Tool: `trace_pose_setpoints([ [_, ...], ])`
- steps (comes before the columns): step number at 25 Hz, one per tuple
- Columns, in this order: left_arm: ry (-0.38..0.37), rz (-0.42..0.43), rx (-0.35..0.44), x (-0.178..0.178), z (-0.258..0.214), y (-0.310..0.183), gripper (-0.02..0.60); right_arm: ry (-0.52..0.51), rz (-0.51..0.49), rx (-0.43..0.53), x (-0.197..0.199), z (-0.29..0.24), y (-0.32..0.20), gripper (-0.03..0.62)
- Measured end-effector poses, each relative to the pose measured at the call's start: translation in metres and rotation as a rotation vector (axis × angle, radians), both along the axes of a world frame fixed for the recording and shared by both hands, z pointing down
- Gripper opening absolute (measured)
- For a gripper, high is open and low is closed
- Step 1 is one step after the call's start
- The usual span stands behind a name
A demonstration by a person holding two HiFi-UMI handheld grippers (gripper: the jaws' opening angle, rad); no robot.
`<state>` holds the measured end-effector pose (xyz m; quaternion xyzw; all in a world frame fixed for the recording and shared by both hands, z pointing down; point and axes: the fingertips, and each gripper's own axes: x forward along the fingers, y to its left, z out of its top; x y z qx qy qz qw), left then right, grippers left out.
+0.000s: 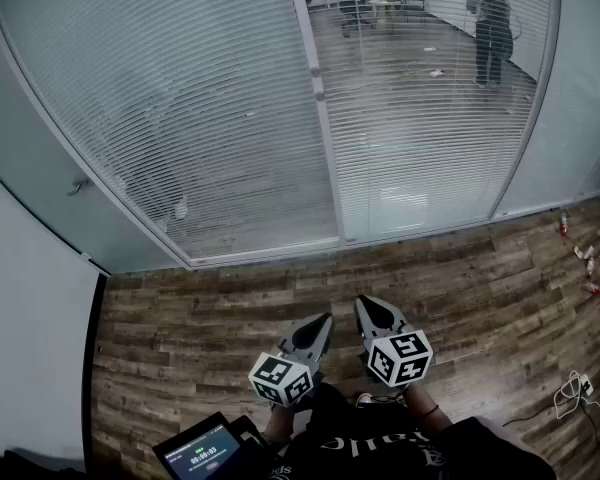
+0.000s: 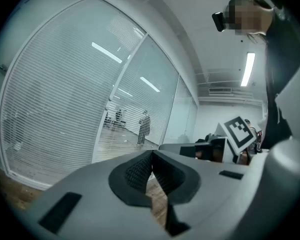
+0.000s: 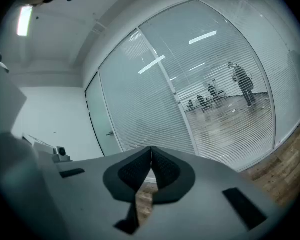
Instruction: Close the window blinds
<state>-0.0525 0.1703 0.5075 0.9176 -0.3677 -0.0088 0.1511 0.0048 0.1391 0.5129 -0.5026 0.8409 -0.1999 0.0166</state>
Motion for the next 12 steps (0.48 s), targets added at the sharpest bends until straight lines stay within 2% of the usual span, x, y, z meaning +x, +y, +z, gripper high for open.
trace_pose_setpoints([
  [6,-0.023,0.021,0.016,0.002,0.001,-0.052,0.003,0.052,0.049,0.049,0.014,-0.006,-0.059,0.017],
  [12,-0.032,0.069,0.033,-0.009,0.008,-0.137,0.003,0.084,0.047,0.052,-0.015,0.002,-0.135,0.017],
])
